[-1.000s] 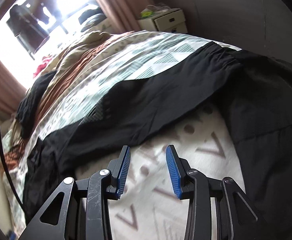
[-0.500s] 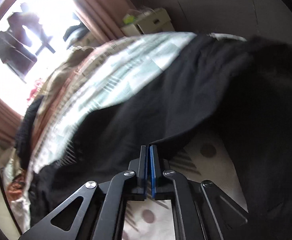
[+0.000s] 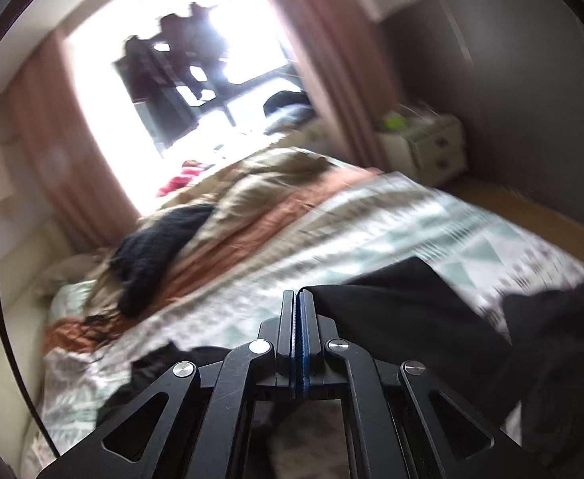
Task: Fold large clothes
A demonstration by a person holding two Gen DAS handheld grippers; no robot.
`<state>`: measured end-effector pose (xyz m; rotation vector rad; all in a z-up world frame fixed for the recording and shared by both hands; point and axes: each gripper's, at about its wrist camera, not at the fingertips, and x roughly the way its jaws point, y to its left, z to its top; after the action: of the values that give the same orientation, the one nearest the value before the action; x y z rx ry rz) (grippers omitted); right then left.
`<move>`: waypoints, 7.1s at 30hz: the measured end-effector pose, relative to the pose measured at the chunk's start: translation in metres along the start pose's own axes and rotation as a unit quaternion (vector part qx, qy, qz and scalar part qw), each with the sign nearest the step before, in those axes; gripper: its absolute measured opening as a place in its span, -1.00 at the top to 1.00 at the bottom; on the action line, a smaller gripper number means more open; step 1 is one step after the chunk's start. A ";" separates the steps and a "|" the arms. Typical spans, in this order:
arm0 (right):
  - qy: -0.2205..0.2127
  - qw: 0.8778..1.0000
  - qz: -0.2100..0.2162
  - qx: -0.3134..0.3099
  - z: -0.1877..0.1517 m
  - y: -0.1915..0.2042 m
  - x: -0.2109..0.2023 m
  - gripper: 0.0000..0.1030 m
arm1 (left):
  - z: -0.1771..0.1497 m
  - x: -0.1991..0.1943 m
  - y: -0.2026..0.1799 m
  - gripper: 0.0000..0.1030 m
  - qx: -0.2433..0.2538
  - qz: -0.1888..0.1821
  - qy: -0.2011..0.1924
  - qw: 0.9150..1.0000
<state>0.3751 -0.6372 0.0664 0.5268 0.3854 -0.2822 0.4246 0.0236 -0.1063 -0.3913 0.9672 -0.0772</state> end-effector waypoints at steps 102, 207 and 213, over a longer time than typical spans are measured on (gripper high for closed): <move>0.336 0.889 0.194 -0.241 -0.295 0.379 0.130 -0.22 | -0.027 -0.034 0.112 -0.59 -0.097 0.045 -0.015 0.994; 0.313 0.922 0.213 0.080 -0.298 -0.019 -0.141 0.91 | -0.146 -0.110 0.062 0.89 -0.160 -0.245 0.095 0.952; 0.264 0.930 0.251 0.051 -0.261 0.009 -0.187 0.91 | -0.116 -0.178 0.054 0.89 -0.135 -0.260 0.036 0.955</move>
<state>0.1379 -0.4592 -0.0579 0.7846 0.7411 0.3497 0.2229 0.0824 -0.0442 -0.8972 0.9272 -0.4436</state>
